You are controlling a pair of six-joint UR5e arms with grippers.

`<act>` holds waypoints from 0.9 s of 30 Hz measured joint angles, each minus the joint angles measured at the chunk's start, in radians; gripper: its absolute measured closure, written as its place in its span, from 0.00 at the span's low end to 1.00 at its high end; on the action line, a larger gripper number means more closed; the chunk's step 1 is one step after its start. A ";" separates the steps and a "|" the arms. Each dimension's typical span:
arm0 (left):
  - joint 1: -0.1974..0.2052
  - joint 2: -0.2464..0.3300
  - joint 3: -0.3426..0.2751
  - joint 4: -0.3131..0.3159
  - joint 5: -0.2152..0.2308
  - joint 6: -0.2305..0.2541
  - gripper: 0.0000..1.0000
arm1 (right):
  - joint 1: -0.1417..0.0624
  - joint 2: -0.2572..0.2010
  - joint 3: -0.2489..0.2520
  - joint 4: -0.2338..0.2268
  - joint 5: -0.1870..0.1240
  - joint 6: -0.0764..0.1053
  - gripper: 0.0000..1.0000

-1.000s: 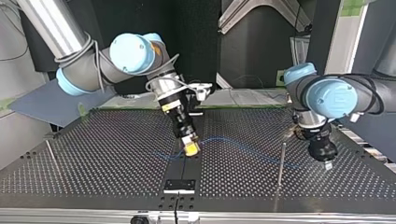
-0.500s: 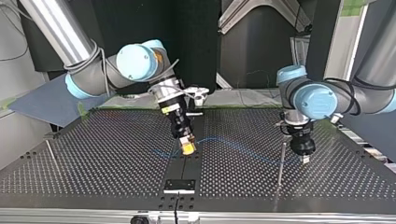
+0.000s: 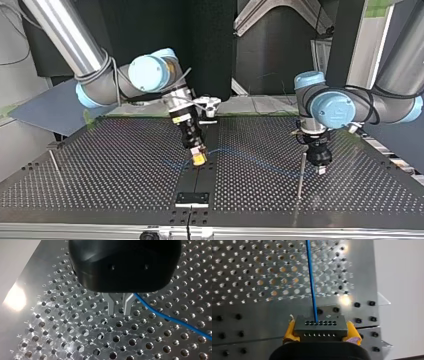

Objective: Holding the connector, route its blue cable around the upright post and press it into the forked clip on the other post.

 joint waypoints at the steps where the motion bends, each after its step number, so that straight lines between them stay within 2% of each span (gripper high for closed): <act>1: -0.001 -0.002 0.002 -0.001 0.002 0.000 0.79 | -0.001 0.007 0.000 0.001 0.001 -0.001 1.00; 4: -0.003 -0.020 0.008 -0.006 0.008 0.000 0.74 | -0.002 0.028 0.000 0.006 0.004 -0.003 1.00; 6: -0.004 -0.036 0.009 -0.006 0.010 -0.002 0.74 | -0.003 0.041 0.000 0.012 0.006 -0.007 1.00; 8: -0.005 -0.049 0.009 -0.006 0.013 -0.004 0.61 | -0.002 0.057 0.000 0.019 0.007 -0.012 1.00; 9: -0.006 -0.057 0.009 -0.007 0.015 -0.005 0.61 | -0.001 0.064 0.001 0.023 0.007 -0.014 1.00; 11: -0.008 -0.067 0.008 -0.008 0.017 -0.005 0.45 | 0.001 0.081 0.001 0.034 0.008 -0.018 1.00; 13: -0.012 -0.074 0.008 -0.010 0.018 -0.006 0.42 | 0.004 0.096 0.002 0.045 0.008 -0.023 1.00; 14: -0.013 -0.075 0.008 -0.011 0.018 -0.007 0.32 | 0.005 0.101 0.003 0.049 0.008 -0.024 1.00; 18: -0.019 -0.077 0.007 -0.011 0.021 -0.006 0.24 | 0.006 0.111 0.005 0.055 0.009 -0.029 1.00; 24: -0.026 -0.077 0.007 -0.012 0.020 -0.007 0.17 | 0.007 0.132 0.039 0.031 0.012 -0.041 1.00; 26: -0.028 -0.077 0.007 -0.012 0.020 -0.007 0.07 | 0.008 0.135 0.057 0.014 0.012 -0.041 1.00; 27: -0.029 -0.077 0.007 -0.013 0.020 -0.007 0.07 | 0.009 0.136 0.065 0.006 0.012 -0.041 1.00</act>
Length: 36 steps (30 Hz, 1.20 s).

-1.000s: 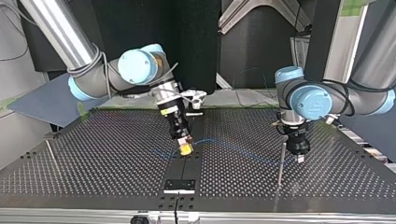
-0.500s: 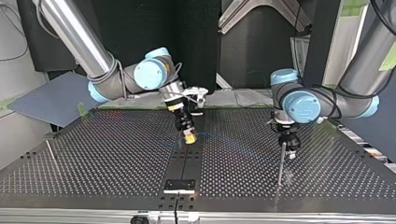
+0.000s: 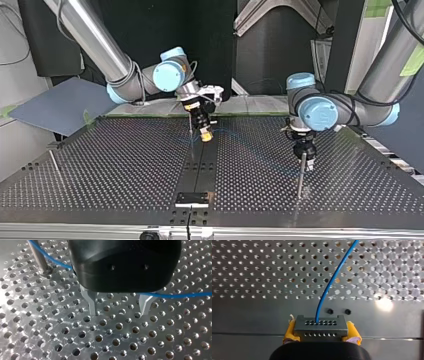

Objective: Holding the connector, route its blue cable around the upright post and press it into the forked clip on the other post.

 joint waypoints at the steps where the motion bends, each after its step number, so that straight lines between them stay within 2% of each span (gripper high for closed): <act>1: -0.001 0.000 0.000 0.000 0.000 0.000 0.02 | 0.001 0.001 0.011 -0.011 0.000 0.000 1.00; 2: -0.003 0.000 0.000 -0.001 0.000 0.000 0.00 | 0.001 0.001 0.018 -0.018 0.000 0.000 1.00; 18: -0.020 0.000 0.000 -0.005 -0.022 0.000 0.00 | -0.001 0.006 0.152 -0.105 0.010 -0.002 1.00; 28: -0.023 0.000 0.000 -0.006 -0.031 0.000 0.00 | -0.003 0.020 0.236 -0.182 0.013 0.023 1.00; 30: -0.023 0.000 0.000 -0.005 -0.032 0.000 0.00 | 0.000 0.033 0.251 -0.197 0.013 0.020 1.00; 36: -0.023 0.000 0.000 -0.005 -0.046 0.002 0.00 | 0.008 0.079 0.288 -0.231 0.027 -0.006 1.00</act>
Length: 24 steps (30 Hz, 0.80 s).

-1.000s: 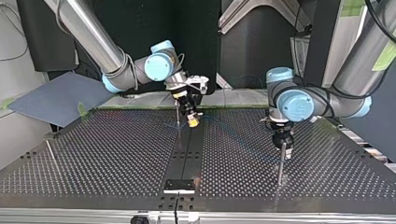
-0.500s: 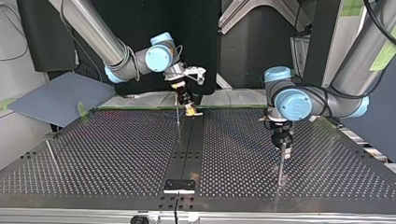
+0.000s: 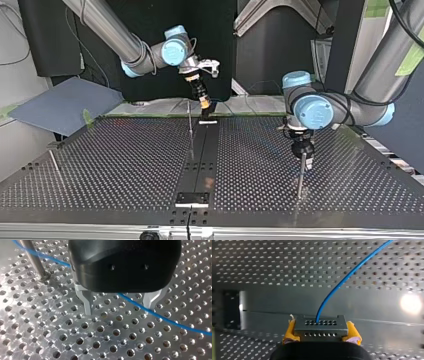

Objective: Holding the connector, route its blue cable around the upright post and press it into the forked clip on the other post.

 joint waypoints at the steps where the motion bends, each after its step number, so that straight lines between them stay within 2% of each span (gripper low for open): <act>1: 0.000 0.000 0.000 0.000 -0.002 0.000 0.00 | 0.002 0.009 0.002 -0.002 0.007 -0.005 1.00; 5: 0.000 0.000 0.000 0.001 -0.006 0.001 0.00 | 0.007 0.039 0.011 -0.016 0.035 -0.016 1.00; 12: 0.000 0.000 0.000 0.000 -0.011 0.002 0.00 | 0.004 0.103 0.051 -0.075 0.062 -0.008 1.00; 19: 0.001 0.000 0.000 0.000 -0.015 0.002 0.00 | -0.002 0.172 0.075 -0.120 0.104 -0.029 1.00; 24: 0.001 0.000 0.000 -0.001 -0.016 0.002 0.00 | -0.013 0.212 0.094 -0.157 0.142 -0.032 1.00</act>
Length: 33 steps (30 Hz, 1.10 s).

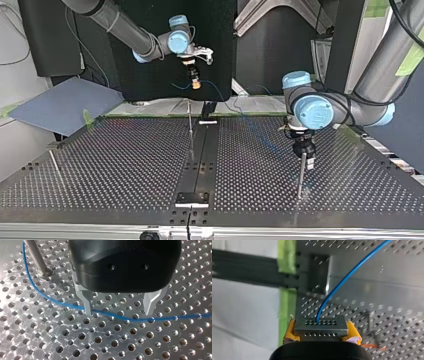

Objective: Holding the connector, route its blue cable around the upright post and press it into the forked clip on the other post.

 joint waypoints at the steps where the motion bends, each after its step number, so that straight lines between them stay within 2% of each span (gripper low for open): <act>1: 0.000 0.000 0.000 0.000 0.000 0.000 0.00 | -0.003 0.009 0.005 -0.009 0.009 0.000 1.00; 7: 0.000 0.000 0.000 -0.001 -0.001 0.000 0.00 | -0.026 0.065 0.022 -0.045 0.055 -0.003 1.00; 13: 0.000 0.000 0.000 -0.001 -0.002 0.000 0.00 | -0.058 0.115 0.027 -0.062 0.078 -0.003 1.00; 20: 0.000 0.000 0.000 -0.001 -0.006 0.000 0.00 | -0.099 0.129 0.057 -0.114 0.085 -0.004 1.00; 24: 0.000 0.000 0.000 -0.001 -0.008 0.000 0.00 | -0.134 0.129 0.081 -0.151 0.070 -0.008 1.00; 28: 0.000 0.000 0.000 -0.001 -0.009 0.001 0.00 | -0.171 0.127 0.090 -0.190 0.037 -0.015 1.00; 31: 0.001 0.000 0.000 -0.001 -0.010 0.001 0.00 | -0.184 0.122 0.092 -0.220 0.008 -0.018 1.00; 33: 0.001 0.000 0.000 -0.001 -0.013 0.001 0.00 | -0.186 0.114 0.092 -0.237 -0.009 -0.019 1.00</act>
